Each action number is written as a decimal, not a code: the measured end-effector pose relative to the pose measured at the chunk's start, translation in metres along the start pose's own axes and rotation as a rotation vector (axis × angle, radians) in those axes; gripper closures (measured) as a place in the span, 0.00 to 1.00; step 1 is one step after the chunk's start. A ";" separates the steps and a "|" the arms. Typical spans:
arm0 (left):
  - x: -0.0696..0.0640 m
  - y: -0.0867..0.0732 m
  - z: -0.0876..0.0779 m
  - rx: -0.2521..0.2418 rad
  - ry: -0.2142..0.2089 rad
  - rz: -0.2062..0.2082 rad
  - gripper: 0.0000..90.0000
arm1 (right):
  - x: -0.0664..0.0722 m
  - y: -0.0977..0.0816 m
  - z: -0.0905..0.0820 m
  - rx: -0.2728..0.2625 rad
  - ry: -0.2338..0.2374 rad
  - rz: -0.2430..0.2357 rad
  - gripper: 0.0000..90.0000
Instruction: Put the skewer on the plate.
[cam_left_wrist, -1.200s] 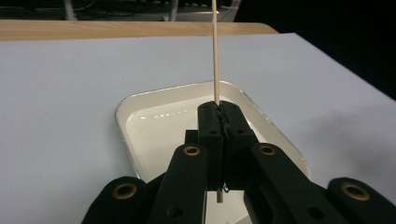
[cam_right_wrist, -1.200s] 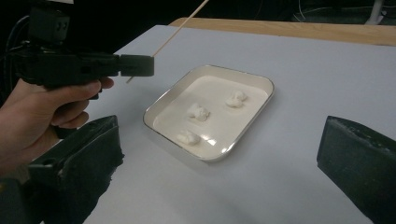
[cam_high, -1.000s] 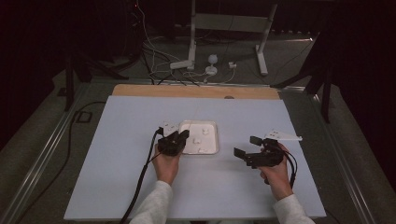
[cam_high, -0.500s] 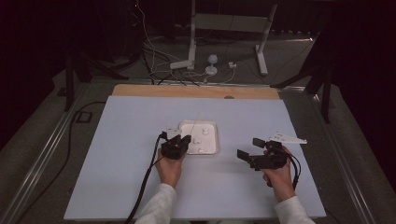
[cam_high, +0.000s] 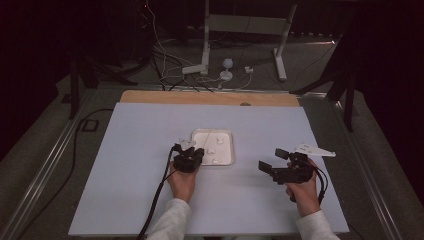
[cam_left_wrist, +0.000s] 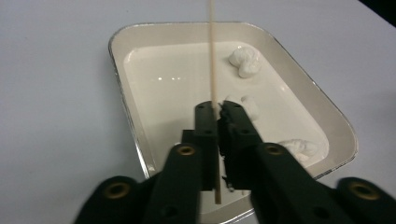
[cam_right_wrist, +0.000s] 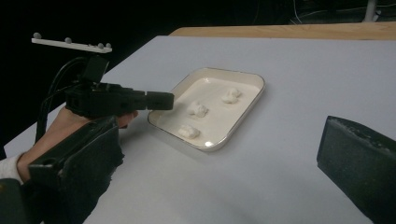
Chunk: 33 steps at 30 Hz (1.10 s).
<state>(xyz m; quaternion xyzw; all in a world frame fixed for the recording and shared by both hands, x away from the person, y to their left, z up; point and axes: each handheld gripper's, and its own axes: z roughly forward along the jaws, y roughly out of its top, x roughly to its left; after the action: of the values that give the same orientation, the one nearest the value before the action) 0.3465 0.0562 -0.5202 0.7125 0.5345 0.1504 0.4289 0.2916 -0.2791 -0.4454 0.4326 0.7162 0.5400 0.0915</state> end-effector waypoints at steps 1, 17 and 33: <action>0.000 0.000 0.000 -0.007 -0.022 -0.005 0.73 | 0.000 0.000 0.000 0.002 -0.001 -0.003 0.00; 0.019 0.017 -0.067 -0.168 -0.205 0.061 0.17 | -0.001 -0.012 -0.010 0.001 -0.064 -0.073 0.00; 0.069 -0.002 -0.145 -0.270 -0.132 0.139 0.01 | -0.005 -0.025 -0.024 -0.053 -0.103 -0.141 0.00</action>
<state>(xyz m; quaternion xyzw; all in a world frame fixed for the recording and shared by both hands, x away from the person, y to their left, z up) 0.2739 0.1833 -0.4536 0.6920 0.4296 0.2032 0.5434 0.2671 -0.2999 -0.4591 0.4058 0.7247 0.5279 0.1773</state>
